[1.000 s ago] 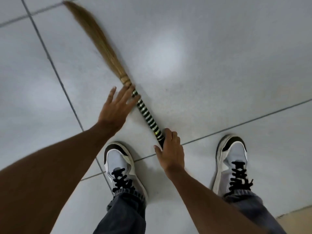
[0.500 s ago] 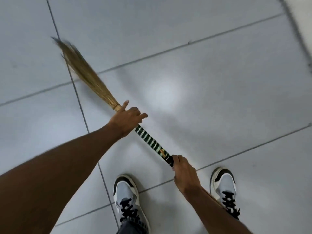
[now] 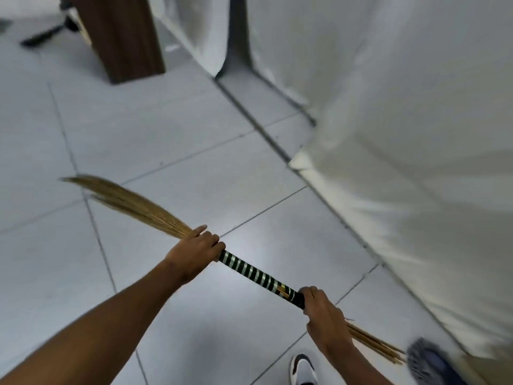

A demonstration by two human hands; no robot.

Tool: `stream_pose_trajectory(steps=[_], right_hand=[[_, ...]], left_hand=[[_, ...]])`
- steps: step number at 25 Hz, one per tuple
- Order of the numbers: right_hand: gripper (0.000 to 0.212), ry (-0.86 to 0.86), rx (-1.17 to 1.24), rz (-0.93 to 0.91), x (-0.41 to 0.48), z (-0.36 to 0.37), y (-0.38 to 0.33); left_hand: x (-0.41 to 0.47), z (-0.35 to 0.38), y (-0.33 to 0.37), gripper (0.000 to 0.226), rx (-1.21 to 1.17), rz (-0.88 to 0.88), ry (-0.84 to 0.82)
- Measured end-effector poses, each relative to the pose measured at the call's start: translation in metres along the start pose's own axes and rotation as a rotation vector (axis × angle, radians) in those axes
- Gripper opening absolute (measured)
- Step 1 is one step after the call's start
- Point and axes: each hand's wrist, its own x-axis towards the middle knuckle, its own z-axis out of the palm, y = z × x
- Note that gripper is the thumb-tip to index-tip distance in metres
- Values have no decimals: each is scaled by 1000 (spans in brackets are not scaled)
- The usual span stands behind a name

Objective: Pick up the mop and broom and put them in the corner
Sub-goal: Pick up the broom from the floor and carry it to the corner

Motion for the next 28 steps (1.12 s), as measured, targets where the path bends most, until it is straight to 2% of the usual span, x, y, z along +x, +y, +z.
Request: stream_pose_trajectory(steps=[4, 8, 12, 15, 19, 22, 28], right_hand=[[60, 210, -14, 148, -78, -186, 39], [60, 380, -103, 270, -150, -316, 100], [52, 522, -157, 453, -244, -409, 194], [50, 571, -207, 570, -309, -441, 259], [48, 594, -240, 719, -397, -436, 348], [44, 519, -225, 817, -439, -413, 398], [55, 344, -159, 991, -494, -350, 482]], left_hand=[[86, -206, 25, 20, 53, 57, 161], [164, -353, 85, 19, 59, 134, 326], [243, -459, 189, 20, 22, 240, 434], [288, -500, 272, 23, -41, 292, 483], [333, -521, 398, 24, -107, 402, 501], [357, -503, 478, 28, -178, 487, 417], [408, -452, 604, 24, -232, 664, 268]])
